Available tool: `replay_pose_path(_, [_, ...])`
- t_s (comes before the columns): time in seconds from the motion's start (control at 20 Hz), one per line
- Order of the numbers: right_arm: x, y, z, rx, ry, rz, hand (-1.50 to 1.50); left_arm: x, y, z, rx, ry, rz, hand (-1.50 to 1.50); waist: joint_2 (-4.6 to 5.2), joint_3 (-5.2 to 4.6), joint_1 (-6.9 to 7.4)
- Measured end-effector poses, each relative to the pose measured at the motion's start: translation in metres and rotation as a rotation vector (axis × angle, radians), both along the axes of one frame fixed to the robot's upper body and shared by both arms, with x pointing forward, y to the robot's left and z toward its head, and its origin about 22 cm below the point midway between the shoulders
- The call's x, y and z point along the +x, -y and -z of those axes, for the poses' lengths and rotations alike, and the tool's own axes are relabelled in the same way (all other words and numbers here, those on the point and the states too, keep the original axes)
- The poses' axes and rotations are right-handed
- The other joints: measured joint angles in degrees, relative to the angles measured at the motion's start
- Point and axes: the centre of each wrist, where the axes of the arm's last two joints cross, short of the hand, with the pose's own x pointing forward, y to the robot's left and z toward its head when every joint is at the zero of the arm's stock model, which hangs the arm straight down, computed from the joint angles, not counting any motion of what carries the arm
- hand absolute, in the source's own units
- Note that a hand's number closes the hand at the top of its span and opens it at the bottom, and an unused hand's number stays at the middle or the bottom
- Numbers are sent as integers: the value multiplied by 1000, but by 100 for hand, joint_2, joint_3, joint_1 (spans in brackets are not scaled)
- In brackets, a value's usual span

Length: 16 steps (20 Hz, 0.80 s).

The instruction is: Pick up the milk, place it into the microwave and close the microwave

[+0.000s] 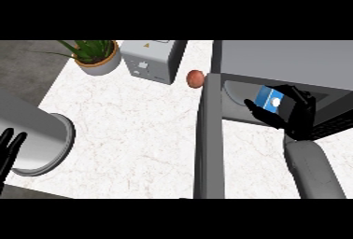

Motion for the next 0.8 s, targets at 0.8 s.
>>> replay_pose_path(0.8, [-2, -25, 19, 61, -88, -66, -150, 16, 17, -1, 26, 0, 75, -150, 79, -16, 199])
